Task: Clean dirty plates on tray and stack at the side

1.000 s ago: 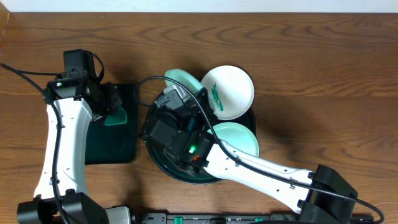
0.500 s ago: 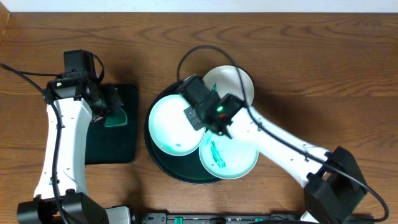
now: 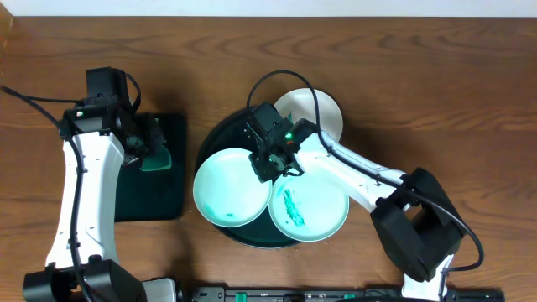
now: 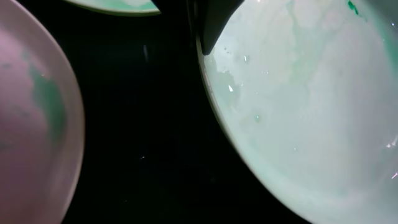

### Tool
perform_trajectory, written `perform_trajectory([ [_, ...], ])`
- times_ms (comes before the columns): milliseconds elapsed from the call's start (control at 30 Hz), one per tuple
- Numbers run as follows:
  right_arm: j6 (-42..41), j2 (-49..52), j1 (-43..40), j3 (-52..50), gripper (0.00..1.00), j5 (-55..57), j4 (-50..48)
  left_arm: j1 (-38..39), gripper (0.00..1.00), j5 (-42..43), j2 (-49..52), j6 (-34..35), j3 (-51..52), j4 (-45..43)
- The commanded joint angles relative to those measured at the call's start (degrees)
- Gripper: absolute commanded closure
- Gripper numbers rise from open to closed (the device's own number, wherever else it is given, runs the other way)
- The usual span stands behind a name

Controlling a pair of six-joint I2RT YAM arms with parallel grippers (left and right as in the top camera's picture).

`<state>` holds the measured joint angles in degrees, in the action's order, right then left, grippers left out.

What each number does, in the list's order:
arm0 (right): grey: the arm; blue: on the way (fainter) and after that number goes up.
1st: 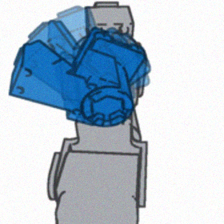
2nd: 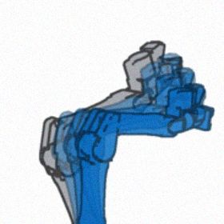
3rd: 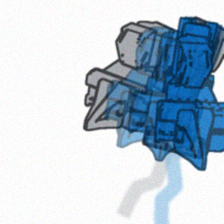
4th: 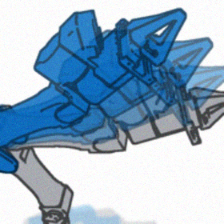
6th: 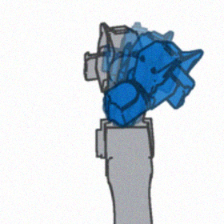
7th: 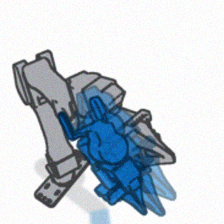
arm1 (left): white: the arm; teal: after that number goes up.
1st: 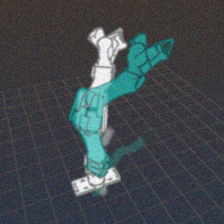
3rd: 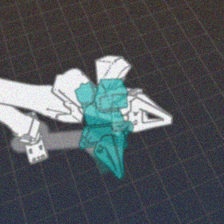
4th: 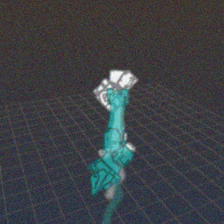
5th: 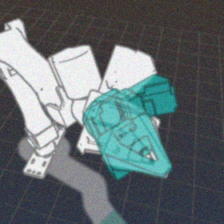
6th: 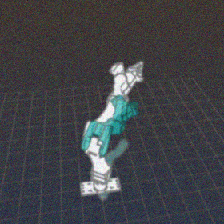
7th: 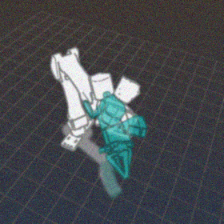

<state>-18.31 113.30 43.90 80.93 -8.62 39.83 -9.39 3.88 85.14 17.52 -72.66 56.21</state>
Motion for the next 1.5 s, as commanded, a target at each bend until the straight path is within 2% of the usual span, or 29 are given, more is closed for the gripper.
perform_trajectory([
  [0, 0.33, -0.13, -1.09, 0.22, 0.89, -1.86, -0.31, -0.31, 0.93, -0.96, 0.33, -1.01, 0.24, 0.09],
  [133, 6.82, -0.13, -2.84, 0.98, 0.73, -5.01, -0.42, -0.31, 0.93, -0.96, 0.33, -1.01, 0.24, 0.07],
  [233, 11.91, -0.11, -4.24, 2.05, 0.64, -6.82, -0.46, -0.31, 0.93, -0.98, 0.33, -1.01, 0.24, 0.07],
  [400, 21.81, 1.20, -4.85, 5.70, 0.57, -8.74, -0.33, -0.31, 0.93, -0.96, 0.33, -1.01, 0.24, -0.11],
  [567, 29.40, 6.27, -4.68, 12.72, 0.55, -13.94, 2.75, -0.31, 0.93, -0.96, 0.33, -1.01, 0.24, -0.13],
  [767, 33.86, 14.51, -4.44, 21.42, 0.57, -14.38, 8.79, -0.31, 0.93, -0.96, 0.33, -1.01, 0.24, -0.13],
  [933, 34.23, 18.10, -4.44, 22.45, 0.61, -14.38, 9.51, -0.31, 0.93, -0.98, 0.33, -1.01, 0.24, -0.13],
  [1133, 33.33, 18.84, -4.48, 22.45, 0.79, -14.29, 9.29, -0.31, 0.93, -0.96, 0.33, -1.01, 0.24, -0.15],
  [1233, 31.95, 18.84, -4.48, 22.45, 0.96, -13.44, 9.16, -0.31, 0.93, -0.96, 0.33, -1.01, 0.24, -0.13],
  [1267, 31.50, 18.84, -4.48, 22.45, 0.99, -13.22, 9.14, -0.31, 0.93, -0.96, 0.33, -1.01, 0.24, -0.13],
  [1467, 28.63, 18.25, -4.48, 22.49, 0.99, -13.27, 9.33, -0.31, 0.93, -0.96, 0.33, -1.01, 0.24, -0.13],
])
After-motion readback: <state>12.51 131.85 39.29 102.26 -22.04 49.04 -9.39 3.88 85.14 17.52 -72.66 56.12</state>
